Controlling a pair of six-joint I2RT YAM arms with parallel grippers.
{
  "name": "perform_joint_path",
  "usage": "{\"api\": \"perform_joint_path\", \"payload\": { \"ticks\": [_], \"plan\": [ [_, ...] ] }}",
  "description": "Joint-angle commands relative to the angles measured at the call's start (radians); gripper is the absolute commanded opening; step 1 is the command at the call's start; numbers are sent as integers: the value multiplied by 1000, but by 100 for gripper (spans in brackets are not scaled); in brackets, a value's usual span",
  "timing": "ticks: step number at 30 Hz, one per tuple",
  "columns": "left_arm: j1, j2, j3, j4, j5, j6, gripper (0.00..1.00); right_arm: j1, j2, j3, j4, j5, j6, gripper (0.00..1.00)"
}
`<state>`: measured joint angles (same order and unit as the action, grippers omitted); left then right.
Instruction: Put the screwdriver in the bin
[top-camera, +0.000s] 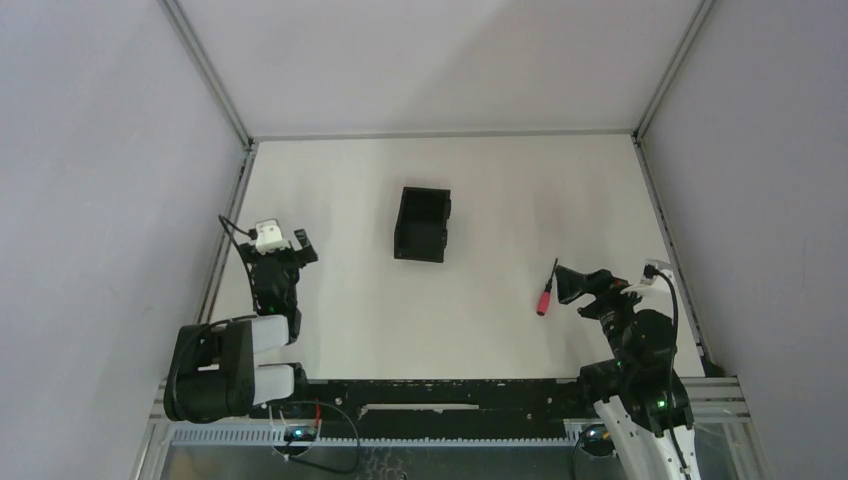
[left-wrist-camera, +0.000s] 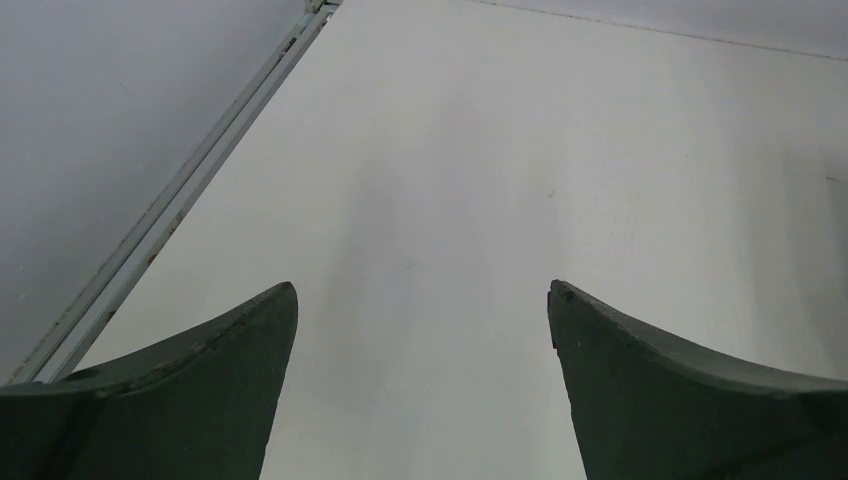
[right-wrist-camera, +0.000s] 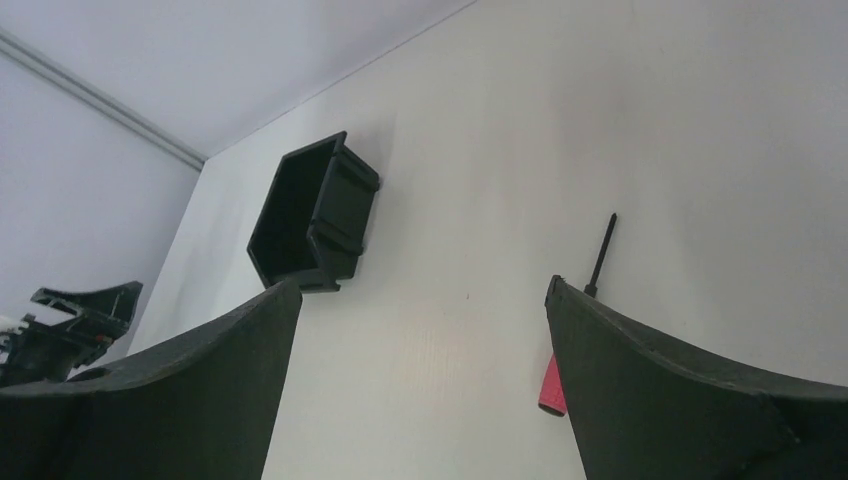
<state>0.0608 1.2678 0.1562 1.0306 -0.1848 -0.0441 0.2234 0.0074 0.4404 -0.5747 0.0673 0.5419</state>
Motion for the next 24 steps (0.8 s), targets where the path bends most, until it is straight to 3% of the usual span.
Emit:
{"api": "perform_joint_path", "payload": {
  "ticks": [1, 6, 9, 17, 21, 24],
  "plan": [
    [-4, -9, 36, 31, -7, 16, 100, 4, 25, 11, 37, 84, 53, 100],
    [-4, -9, 37, 31, -7, 16, 100, 4, 109, 80, 117, 31, 1, 100],
    [-3, -8, 36, 31, -7, 16, 100, 4, 248, 185, 121, 31, -11, 96],
    [-4, -8, 35, 31, -7, 16, 100, -3, 1000, 645, -333, 154, -40, 91],
    [-4, -9, 37, 31, -7, 17, 100, -7, 1222, 629, -372, 147, -25, 90],
    [-5, -9, 36, 31, -8, 16, 100, -25, 1377, 511, -247, 59, -31, 82]
  ]
}}
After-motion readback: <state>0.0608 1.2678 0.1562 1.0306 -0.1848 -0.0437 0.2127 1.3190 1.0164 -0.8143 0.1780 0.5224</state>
